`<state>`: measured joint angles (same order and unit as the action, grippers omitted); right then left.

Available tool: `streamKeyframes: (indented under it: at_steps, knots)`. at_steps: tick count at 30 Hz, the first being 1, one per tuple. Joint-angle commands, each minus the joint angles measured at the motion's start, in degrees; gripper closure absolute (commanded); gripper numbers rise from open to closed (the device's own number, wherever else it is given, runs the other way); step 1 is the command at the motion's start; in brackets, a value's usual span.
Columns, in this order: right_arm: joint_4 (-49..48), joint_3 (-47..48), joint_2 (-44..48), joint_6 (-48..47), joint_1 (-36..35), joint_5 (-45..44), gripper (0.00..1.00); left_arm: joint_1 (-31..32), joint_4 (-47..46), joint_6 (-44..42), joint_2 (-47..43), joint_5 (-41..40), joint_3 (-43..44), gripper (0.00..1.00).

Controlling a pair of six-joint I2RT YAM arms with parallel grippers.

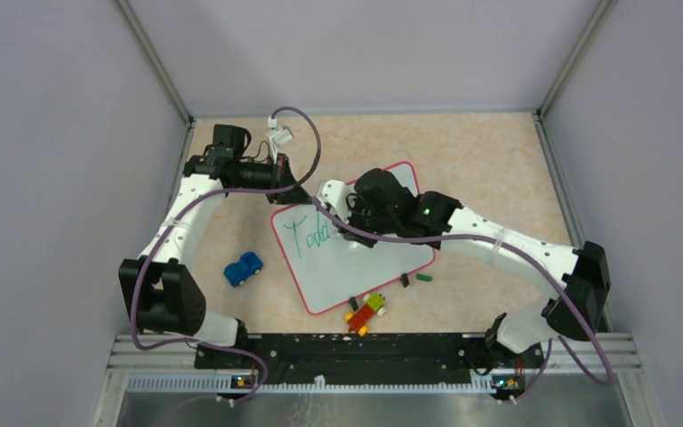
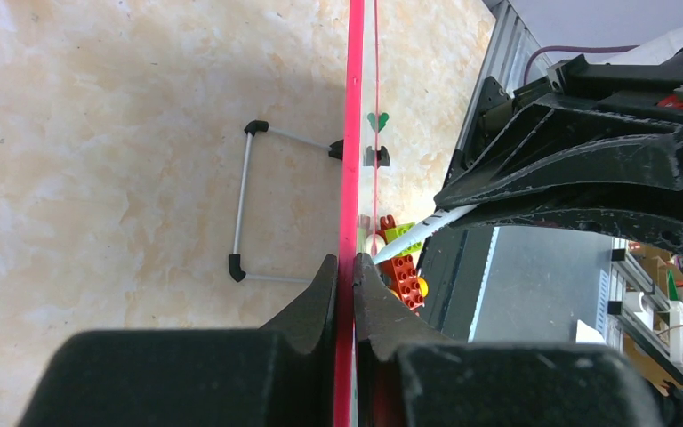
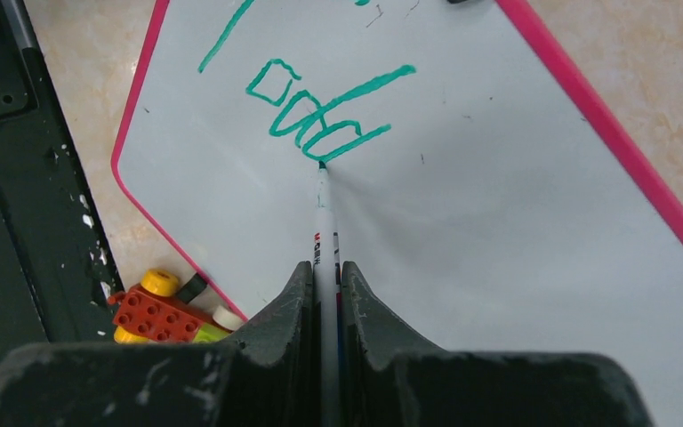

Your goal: Write a sentence on the whiteboard

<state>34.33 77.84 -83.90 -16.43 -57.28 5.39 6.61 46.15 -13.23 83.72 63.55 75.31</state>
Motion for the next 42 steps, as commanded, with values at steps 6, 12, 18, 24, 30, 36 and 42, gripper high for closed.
streamKeyframes:
  at_steps: [6,12,18,24,30,36,42]
  knots:
    - [0.7,-1.6,3.1,-0.7,0.1,-3.1,1.00,0.6,1.6,0.6,-1.3,0.0,-1.1,1.00]
    - [1.1,2.5,4.9,-1.1,0.0,-1.8,1.00,0.6,1.6,0.7,-0.9,0.2,-1.0,1.00]
    - [0.6,4.6,4.3,-1.1,0.1,-2.9,1.00,0.6,1.6,0.6,-1.0,0.2,-1.0,1.00]
    - [-0.6,5.1,2.2,-1.1,0.1,-3.8,1.00,0.6,1.6,0.6,-1.2,0.2,-1.0,1.00]
    - [-1.3,4.4,0.8,-1.0,0.8,-4.9,1.00,0.6,1.7,0.5,-1.6,0.0,-1.0,1.00]
    - [-1.3,3.7,1.1,-0.4,1.6,-7.0,1.00,0.6,1.7,0.6,-1.4,0.2,-1.0,1.00]
    - [-1.7,4.0,1.8,0.3,2.3,-7.1,1.00,0.6,1.7,0.5,-1.3,0.2,-1.0,1.00]
